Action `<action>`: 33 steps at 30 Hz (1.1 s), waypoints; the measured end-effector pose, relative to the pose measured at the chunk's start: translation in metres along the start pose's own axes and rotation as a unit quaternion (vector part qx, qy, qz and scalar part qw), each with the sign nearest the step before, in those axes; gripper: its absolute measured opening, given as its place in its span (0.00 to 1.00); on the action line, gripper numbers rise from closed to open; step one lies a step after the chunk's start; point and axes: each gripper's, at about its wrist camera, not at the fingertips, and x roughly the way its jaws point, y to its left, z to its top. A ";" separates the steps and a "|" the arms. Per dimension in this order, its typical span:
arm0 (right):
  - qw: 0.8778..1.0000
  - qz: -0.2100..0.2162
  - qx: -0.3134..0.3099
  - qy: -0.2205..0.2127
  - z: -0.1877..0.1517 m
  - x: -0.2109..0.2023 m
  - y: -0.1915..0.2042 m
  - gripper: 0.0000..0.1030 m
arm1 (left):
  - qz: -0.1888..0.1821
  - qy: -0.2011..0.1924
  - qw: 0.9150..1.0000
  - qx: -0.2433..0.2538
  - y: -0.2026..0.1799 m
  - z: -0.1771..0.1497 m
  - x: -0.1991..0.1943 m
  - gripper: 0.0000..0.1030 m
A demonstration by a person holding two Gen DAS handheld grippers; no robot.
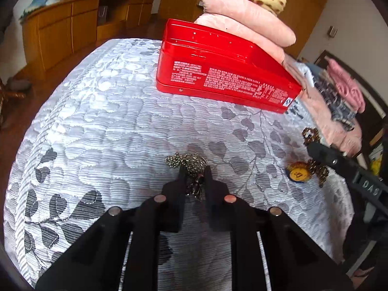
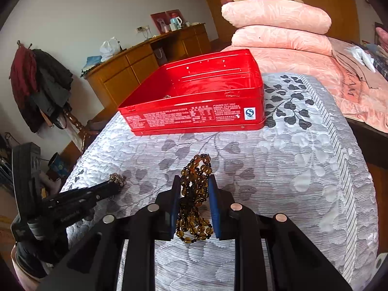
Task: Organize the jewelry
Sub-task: 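Grasp the silver chain with the left tool while the right tool holds the amber strand, then carry the amber strand and silver chain into the red tin and release both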
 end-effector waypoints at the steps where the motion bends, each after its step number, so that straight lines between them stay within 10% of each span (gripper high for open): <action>1: 1.000 0.000 -0.001 0.001 -0.001 0.000 0.001 0.22 | 0.000 -0.002 1.000 -0.001 0.001 -0.001 -0.001 0.11; 33: 0.998 -0.009 -0.033 -0.047 0.026 -0.045 0.014 0.22 | -0.036 -0.093 0.994 0.046 -0.034 0.034 -0.060 0.09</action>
